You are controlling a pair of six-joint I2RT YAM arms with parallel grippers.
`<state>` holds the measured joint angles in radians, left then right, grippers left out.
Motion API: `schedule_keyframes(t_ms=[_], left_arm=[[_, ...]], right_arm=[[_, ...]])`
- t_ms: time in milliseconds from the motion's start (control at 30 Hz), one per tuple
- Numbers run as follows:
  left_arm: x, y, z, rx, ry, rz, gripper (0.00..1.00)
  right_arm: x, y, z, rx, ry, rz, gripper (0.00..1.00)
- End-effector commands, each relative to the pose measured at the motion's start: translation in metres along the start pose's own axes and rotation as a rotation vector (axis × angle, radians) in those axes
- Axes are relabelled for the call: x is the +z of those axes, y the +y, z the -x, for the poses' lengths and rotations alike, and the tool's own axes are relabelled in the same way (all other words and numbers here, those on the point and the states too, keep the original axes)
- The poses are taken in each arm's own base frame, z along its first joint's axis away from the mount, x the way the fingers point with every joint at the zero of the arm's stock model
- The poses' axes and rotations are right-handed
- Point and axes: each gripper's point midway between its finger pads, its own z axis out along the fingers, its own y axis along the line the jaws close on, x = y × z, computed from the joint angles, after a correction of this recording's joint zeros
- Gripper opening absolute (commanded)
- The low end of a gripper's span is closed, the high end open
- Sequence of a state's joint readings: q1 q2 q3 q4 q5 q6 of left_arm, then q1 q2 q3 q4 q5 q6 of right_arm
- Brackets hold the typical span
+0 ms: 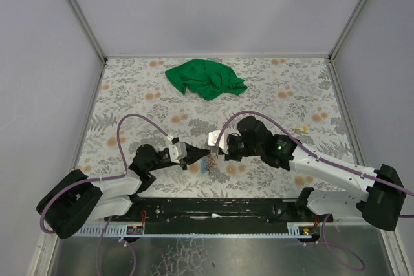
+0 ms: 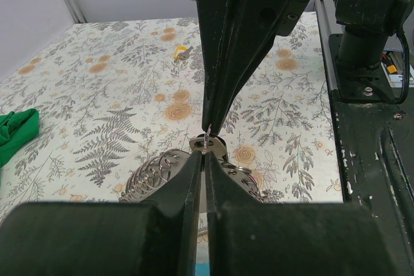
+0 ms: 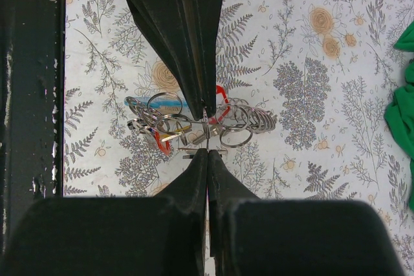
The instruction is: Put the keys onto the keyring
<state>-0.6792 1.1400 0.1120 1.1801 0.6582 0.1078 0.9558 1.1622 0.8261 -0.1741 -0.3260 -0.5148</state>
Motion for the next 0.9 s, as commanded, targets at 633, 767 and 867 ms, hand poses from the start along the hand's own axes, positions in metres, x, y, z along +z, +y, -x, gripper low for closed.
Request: schedule_keyframes(t_ms=[633,767,867], left_arm=[[0.009,0.003,0.021,0.031,-0.057,-0.028,0.0],[0.011,0.011,0.019,0.005,-0.037,0.008,0.0],[0.013,0.014,0.018,-0.013,-0.024,0.021,0.0]], right_arm=[[-0.004,-0.003,0.042,-0.03,-0.157,0.0,0.0],[-0.006,-0.005,0.037,-0.042,-0.133,-0.013,0.0],[-0.008,-0.006,0.034,-0.05,-0.122,-0.027,0.0]])
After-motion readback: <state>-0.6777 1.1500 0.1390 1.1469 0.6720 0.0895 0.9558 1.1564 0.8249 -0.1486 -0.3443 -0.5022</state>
